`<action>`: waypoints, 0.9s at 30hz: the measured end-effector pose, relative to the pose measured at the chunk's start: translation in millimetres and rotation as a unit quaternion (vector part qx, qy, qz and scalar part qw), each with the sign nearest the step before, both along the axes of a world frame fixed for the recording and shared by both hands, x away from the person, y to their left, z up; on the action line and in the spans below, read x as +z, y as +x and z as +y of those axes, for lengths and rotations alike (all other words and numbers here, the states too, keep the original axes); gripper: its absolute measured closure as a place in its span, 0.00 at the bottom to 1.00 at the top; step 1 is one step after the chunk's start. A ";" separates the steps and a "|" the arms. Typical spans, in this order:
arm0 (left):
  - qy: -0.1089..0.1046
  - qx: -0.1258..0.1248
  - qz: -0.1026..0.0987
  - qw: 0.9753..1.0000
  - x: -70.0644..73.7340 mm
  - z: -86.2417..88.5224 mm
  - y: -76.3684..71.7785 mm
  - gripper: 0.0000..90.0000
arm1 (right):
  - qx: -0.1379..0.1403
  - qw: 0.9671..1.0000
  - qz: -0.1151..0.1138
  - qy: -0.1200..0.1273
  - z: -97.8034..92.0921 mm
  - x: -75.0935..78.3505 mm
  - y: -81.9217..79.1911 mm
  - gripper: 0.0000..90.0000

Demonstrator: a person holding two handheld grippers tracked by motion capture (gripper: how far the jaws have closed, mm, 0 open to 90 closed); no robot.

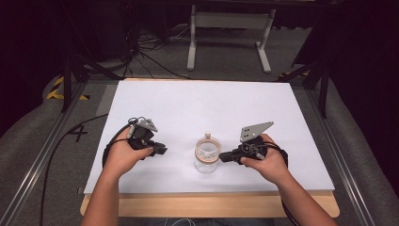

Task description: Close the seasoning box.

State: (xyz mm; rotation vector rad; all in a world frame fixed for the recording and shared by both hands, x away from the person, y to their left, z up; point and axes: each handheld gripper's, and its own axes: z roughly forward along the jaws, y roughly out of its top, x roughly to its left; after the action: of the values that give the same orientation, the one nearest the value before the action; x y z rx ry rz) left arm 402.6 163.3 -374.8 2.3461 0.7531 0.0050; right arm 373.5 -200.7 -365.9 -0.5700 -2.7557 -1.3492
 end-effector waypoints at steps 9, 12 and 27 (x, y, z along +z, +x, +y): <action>-0.002 0.002 0.003 1.000 -1.0 0.6 0.2 0.87 | 0.007 1.000 0.007 -0.018 0.9 -1.8 -1.1 1.00; -0.003 0.003 0.000 1.000 0.1 0.4 0.0 0.86 | 0.005 1.000 0.000 -0.013 -1.0 1.7 -1.9 1.00; -0.039 0.054 -0.034 0.997 6.6 15.6 -3.4 0.86 | -0.104 0.990 -0.068 0.074 -56.6 33.3 9.4 0.70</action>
State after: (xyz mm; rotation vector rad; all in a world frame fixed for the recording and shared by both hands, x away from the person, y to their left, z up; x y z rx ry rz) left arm 399.2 178.9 -368.2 2.2174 0.8302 0.1000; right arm 382.9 -257.4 -332.7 -0.8015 -2.7303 -1.6800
